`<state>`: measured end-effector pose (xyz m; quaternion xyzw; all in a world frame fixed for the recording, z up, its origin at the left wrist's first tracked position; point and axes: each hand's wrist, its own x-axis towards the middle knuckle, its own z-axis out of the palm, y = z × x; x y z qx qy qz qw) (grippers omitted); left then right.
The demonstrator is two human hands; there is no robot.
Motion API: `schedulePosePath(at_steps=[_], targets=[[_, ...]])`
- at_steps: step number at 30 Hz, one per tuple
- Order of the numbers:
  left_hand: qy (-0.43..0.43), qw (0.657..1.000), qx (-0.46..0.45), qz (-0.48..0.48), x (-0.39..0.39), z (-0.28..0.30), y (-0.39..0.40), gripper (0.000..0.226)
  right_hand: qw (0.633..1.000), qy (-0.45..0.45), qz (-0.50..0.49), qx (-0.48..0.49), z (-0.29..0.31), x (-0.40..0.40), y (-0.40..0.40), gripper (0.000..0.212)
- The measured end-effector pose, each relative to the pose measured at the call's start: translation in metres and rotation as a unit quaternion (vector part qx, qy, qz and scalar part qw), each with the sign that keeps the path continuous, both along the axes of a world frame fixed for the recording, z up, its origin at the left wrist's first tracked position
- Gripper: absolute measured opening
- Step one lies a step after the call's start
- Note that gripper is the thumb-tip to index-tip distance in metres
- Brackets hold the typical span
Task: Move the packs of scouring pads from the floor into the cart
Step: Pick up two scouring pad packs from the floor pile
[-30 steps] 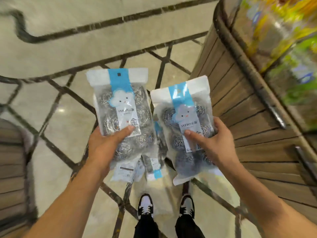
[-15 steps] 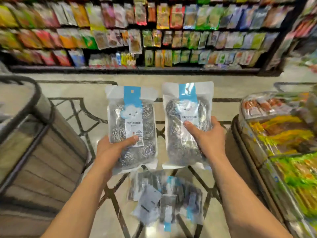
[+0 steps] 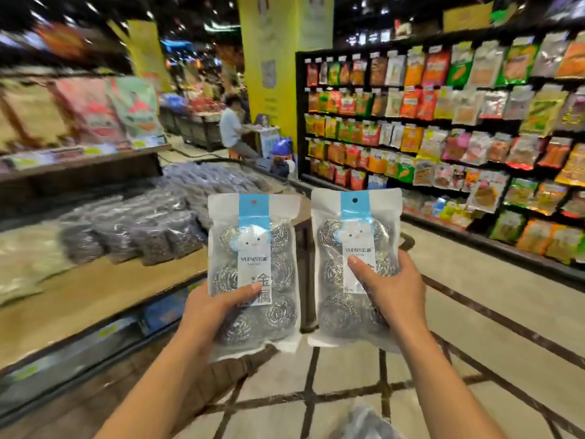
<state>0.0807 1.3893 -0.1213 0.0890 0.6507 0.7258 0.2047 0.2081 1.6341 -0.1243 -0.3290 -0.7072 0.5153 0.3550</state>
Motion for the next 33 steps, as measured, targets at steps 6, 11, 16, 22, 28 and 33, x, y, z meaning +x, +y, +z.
schedulePosePath(at_steps=[6, 11, 16, 22, 28, 33], targets=[[0.040, 0.993, 0.006, 0.111, -0.014, 0.016, -0.158, 0.077, 0.991, -0.003, 0.132, 0.026, 0.016, -0.066, -0.123, 0.084], [0.032, 0.972, 0.015, 0.231, -0.002, 0.021, -0.303, 0.061, 0.971, 0.007, 0.236, 0.037, 0.028, -0.108, -0.260, 0.048], [0.004, 0.949, 0.030, 0.315, 0.014, 0.016, -0.460, 0.062, 0.941, 0.009, 0.336, 0.042, 0.027, -0.143, -0.427, 0.050], [-0.016, 0.905, 0.044, 0.423, 0.051, 0.020, -0.625, 0.038, 0.901, 0.006, 0.433, 0.032, 0.022, -0.164, -0.614, 0.063], [0.006, 0.855, 0.036, 0.517, 0.083, 0.020, -0.757, 0.039, 0.855, -0.001, 0.516, 0.044, 0.019, -0.182, -0.771, 0.098], [0.016, 0.811, 0.048, 0.583, 0.102, 0.014, -0.842, 0.043, 0.812, 0.003, 0.581, 0.053, 0.023, -0.196, -0.883, 0.095]])
